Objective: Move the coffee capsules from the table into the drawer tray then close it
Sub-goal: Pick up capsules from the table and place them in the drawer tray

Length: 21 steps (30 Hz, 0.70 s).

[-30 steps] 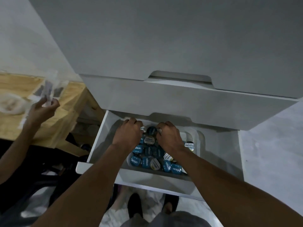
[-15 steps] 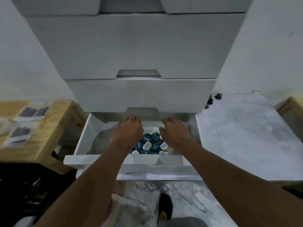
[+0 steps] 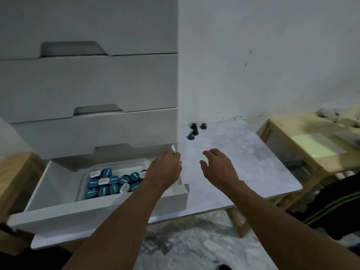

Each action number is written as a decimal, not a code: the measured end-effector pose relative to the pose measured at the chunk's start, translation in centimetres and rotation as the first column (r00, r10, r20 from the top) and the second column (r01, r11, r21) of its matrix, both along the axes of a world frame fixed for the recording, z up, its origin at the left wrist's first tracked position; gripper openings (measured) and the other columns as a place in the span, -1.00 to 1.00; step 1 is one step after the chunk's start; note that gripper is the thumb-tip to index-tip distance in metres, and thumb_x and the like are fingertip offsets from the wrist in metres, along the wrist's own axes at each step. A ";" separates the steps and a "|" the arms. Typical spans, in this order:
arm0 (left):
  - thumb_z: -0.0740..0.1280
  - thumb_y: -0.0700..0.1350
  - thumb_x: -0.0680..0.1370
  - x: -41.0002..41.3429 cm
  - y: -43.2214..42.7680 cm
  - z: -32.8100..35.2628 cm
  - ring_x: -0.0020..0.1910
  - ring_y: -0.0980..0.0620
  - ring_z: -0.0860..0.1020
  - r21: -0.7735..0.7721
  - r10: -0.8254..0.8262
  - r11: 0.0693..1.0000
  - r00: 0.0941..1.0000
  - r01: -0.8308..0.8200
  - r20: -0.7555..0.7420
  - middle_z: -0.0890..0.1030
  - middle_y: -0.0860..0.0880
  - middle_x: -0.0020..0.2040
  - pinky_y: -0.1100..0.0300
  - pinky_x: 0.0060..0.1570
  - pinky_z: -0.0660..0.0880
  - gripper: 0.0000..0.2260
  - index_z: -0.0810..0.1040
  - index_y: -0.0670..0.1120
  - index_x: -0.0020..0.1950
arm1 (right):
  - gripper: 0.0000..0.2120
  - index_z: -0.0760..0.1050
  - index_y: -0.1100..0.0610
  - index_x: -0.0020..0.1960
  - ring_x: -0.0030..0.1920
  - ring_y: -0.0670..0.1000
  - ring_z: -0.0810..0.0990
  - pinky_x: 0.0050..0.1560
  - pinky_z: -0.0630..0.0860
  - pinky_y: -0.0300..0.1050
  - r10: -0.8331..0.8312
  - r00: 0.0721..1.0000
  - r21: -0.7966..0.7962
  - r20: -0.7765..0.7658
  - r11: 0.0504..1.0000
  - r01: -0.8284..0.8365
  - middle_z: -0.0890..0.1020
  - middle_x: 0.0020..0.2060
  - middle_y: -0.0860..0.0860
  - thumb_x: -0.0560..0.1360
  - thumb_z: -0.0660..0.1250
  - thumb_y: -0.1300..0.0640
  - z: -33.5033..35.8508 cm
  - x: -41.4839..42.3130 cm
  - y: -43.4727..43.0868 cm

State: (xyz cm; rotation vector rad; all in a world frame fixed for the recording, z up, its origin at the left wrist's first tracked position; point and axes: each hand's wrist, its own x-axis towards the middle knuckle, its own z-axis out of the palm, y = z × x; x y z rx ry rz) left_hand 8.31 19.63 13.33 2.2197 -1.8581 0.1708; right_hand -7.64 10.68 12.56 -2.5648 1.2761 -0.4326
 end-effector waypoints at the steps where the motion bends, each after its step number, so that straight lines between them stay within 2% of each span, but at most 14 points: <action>1: 0.10 -0.08 0.62 -1.0 -1.2 -0.1 0.10 -0.14 0.50 -0.004 -0.011 1.000 1.000 0.011 0.009 0.53 -0.14 0.13 0.02 0.01 0.46 -0.74 0.47 -0.16 0.18 | -0.63 0.42 0.19 0.34 0.23 0.15 0.49 0.21 0.42 -0.04 -0.008 1.000 0.004 0.006 1.000 0.008 0.51 0.27 0.13 0.58 0.20 0.06 -0.1 -1.1 -1.0; 6: 0.14 -0.12 0.59 -5.8 -7.9 -0.5 -0.01 -0.13 0.52 -0.060 0.020 0.998 1.000 -0.019 0.009 0.56 -0.15 0.04 0.06 -0.10 0.44 -0.82 0.49 -0.17 0.04 | -0.63 0.43 0.19 0.33 0.21 0.15 0.52 0.19 0.45 -0.02 -0.001 1.000 0.020 0.025 1.000 0.001 0.52 0.25 0.14 0.57 0.22 0.06 -0.7 -6.0 -7.5; 11: 0.16 -0.10 0.60 -10.6 -13.9 -1.4 -0.03 -0.10 0.52 -0.013 0.157 0.987 0.986 -0.158 -0.058 0.54 -0.11 0.03 0.08 -0.14 0.45 -0.82 0.48 -0.16 0.05 | -0.62 0.43 0.19 0.34 0.21 0.14 0.52 0.19 0.45 -0.03 0.073 0.997 0.049 -0.007 0.996 -0.072 0.53 0.26 0.13 0.57 0.22 0.05 -1.0 -10.0 -13.9; 14: 0.40 -0.13 0.45 -12.3 -16.4 -1.4 -0.31 -0.06 0.55 0.027 0.197 0.980 0.980 -0.196 -0.039 0.58 -0.08 -0.22 0.13 -0.39 0.47 -0.89 0.52 -0.14 -0.17 | -0.60 0.40 0.18 0.37 0.25 0.12 0.50 0.23 0.42 -0.05 0.132 0.990 0.072 -0.047 0.989 -0.128 0.51 0.29 0.12 0.58 0.21 0.05 -1.1 -11.3 -17.5; 16: 0.46 -0.17 0.38 -12.2 -17.3 -1.8 -0.41 -0.08 0.53 0.040 0.234 0.972 0.971 -0.233 -0.037 0.56 -0.10 -0.32 0.15 -0.48 0.43 -0.85 0.50 -0.15 -0.27 | -0.61 0.41 0.19 0.35 0.24 0.13 0.50 0.22 0.42 -0.04 0.163 0.985 0.085 -0.063 0.984 -0.157 0.50 0.28 0.13 0.59 0.20 0.06 -1.2 -11.3 -19.4; 18: 0.36 -0.18 0.47 -11.8 -18.1 -1.7 -0.32 -0.13 0.54 0.045 0.253 0.967 0.966 -0.251 -0.061 0.57 -0.15 -0.26 0.11 -0.38 0.42 -0.89 0.50 -0.20 -0.21 | -0.64 0.43 0.21 0.32 0.22 0.14 0.51 0.19 0.44 -0.03 0.191 0.979 0.093 -0.068 0.978 -0.185 0.52 0.25 0.13 0.59 0.19 0.06 -1.4 -10.8 -21.0; 21: 0.20 -0.14 0.58 -10.6 -19.2 -1.9 -0.17 -0.12 0.54 0.023 0.292 0.956 0.956 -0.291 -0.022 0.58 -0.16 -0.11 0.12 -0.24 0.38 -0.84 0.51 -0.21 -0.08 | -0.63 0.43 0.20 0.32 0.21 0.14 0.52 0.18 0.44 -0.03 0.238 0.969 0.105 -0.063 0.967 -0.231 0.52 0.25 0.12 0.59 0.19 0.06 -2.1 -9.5 -22.9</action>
